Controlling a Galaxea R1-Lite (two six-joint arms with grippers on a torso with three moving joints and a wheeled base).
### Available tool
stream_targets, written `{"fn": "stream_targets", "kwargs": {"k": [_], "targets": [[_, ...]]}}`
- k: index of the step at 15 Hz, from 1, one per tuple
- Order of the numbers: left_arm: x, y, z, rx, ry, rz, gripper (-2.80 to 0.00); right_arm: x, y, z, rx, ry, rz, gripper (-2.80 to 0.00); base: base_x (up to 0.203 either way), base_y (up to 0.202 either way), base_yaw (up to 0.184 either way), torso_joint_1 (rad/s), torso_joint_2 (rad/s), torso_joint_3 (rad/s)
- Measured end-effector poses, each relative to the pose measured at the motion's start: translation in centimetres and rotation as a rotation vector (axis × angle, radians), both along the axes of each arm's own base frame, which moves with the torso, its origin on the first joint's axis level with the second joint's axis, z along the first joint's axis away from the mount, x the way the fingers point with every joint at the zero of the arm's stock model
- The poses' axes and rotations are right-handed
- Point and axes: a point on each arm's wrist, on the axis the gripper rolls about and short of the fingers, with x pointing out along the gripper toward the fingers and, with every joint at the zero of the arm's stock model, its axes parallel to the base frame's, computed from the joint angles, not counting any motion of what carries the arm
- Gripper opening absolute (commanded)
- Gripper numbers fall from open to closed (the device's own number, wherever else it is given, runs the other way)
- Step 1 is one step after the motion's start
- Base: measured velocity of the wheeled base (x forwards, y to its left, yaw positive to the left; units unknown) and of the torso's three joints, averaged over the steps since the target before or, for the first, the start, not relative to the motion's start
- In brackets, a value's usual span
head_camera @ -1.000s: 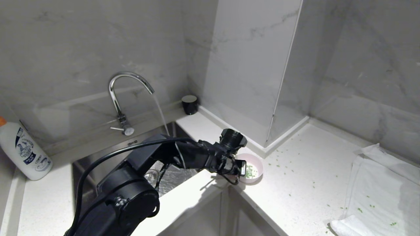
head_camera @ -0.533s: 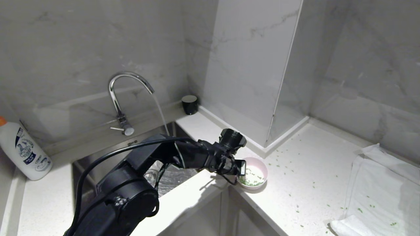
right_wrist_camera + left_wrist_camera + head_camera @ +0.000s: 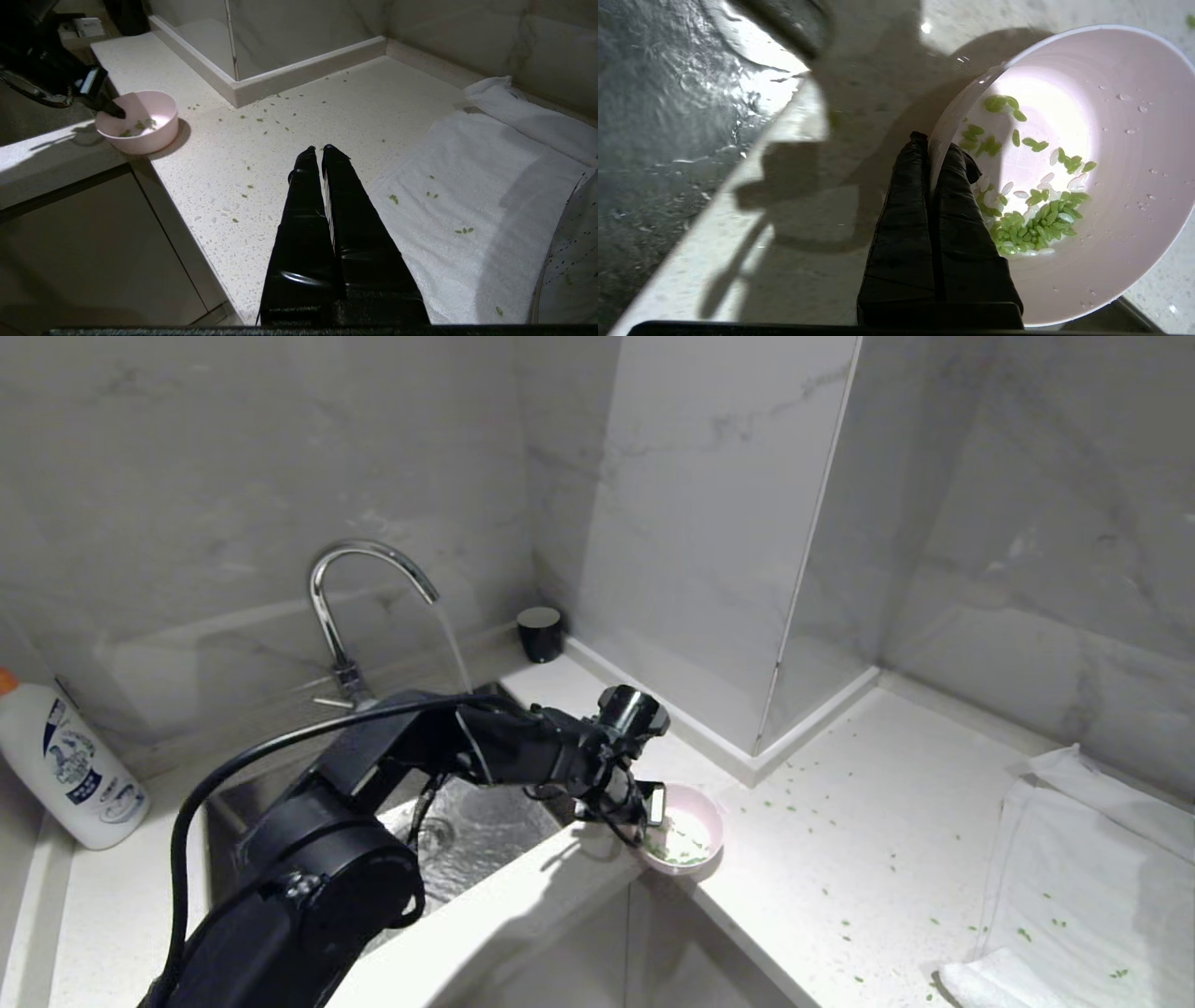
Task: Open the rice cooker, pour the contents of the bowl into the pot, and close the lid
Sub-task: Fill a bowl with water from the tap
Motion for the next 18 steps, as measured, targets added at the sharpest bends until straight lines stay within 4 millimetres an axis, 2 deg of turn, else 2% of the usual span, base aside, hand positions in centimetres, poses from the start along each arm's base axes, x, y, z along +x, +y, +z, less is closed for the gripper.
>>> {"fn": "stream_targets", "kwargs": {"k": [9, 13, 18], "targets": [[0.8, 5.4, 2.7, 0.028, 0.073, 0.094, -2.8, 0.0, 0.0, 0.0, 0.0, 0.0, 0.0, -2.8, 0.0, 0.0, 0.0, 0.0, 0.0, 0.0], [2.1, 10.0, 3.9, 0.004, 0.091, 0.179, -2.8, 0.0, 0.0, 0.0, 0.0, 0.0, 0.0, -2.8, 0.0, 0.0, 0.0, 0.0, 0.0, 0.0], [5.5, 17.0, 5.3, -0.03, 0.046, 0.351, -2.8, 0.0, 0.0, 0.0, 0.0, 0.0, 0.0, -2.8, 0.0, 0.0, 0.0, 0.0, 0.0, 0.0]]}}
